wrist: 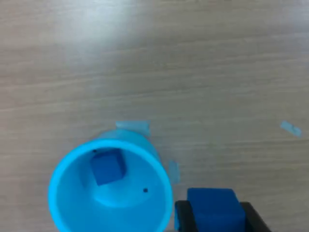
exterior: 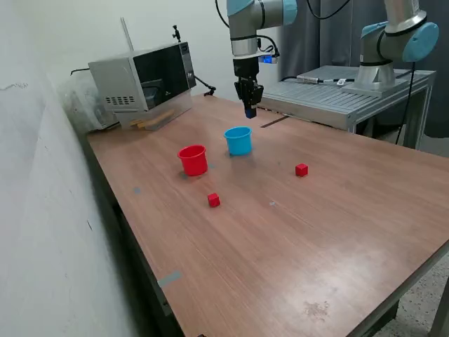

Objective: Place red objects in the red bin, and blue objects in the blue bin.

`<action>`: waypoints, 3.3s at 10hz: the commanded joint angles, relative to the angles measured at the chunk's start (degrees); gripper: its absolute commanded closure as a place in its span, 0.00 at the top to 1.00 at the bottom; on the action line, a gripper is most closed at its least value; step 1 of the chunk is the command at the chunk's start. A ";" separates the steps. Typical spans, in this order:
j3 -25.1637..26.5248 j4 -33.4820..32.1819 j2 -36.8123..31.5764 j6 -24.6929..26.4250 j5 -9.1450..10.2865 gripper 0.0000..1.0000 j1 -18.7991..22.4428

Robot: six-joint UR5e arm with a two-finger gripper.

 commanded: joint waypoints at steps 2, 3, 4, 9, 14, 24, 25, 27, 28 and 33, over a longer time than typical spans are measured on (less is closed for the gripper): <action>0.09 -1.87 1.59 -1.25 0.03 0.00 -1.03; 0.18 -2.40 2.38 -1.25 -0.06 0.00 -2.33; 0.01 -2.40 3.17 -1.25 -0.06 0.00 -3.30; -1.31 -2.66 4.32 -1.34 -0.06 0.00 -4.02; -1.49 -4.86 4.41 -1.60 -0.06 0.00 -4.02; -1.40 -5.13 4.41 -2.13 -0.94 1.00 -4.98; -1.40 -5.13 4.32 -2.13 -0.94 1.00 -4.98; -1.05 -4.69 1.10 -2.65 -2.07 1.00 -4.90; -1.05 -4.08 -2.67 -3.18 -2.08 1.00 -4.55; -2.46 15.77 -23.34 -3.19 -2.08 1.00 9.49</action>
